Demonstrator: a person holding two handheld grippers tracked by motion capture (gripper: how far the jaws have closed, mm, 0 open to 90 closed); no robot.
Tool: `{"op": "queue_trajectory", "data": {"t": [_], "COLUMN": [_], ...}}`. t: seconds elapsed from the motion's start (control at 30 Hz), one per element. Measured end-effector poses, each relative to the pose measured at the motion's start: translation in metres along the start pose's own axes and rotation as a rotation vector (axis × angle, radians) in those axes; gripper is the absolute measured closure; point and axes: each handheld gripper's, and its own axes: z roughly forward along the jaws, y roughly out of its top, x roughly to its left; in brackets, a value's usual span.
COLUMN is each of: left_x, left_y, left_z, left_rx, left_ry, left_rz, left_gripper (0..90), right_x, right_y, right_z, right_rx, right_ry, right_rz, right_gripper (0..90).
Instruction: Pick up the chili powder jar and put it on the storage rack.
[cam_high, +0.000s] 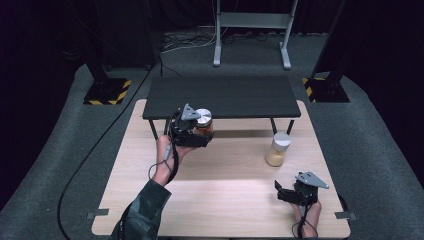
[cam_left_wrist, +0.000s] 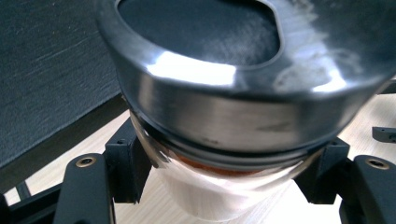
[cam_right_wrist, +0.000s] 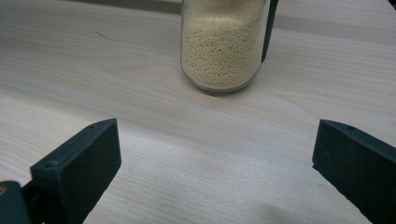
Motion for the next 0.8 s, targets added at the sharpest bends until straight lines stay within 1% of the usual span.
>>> {"op": "queue_trajectory", "data": {"t": [0.3,0.8], "left_x": [0.000,0.001], "left_y": [0.009,0.021], "left_z": [-0.001,-0.004], "left_rx": [0.009,0.003], "left_ry": [-0.001,-0.011], "left_rz": [0.013,0.014], "left_gripper": [31.1,31.1], "right_x": [0.000,-0.001], "right_y": [0.000,-0.001], "right_z": [0.000,-0.001], "right_rx": [0.000,-0.005], "right_ry": [0.001,0.001], "right_rz": [0.006,0.009], "right_gripper": [0.1,0.1]}}
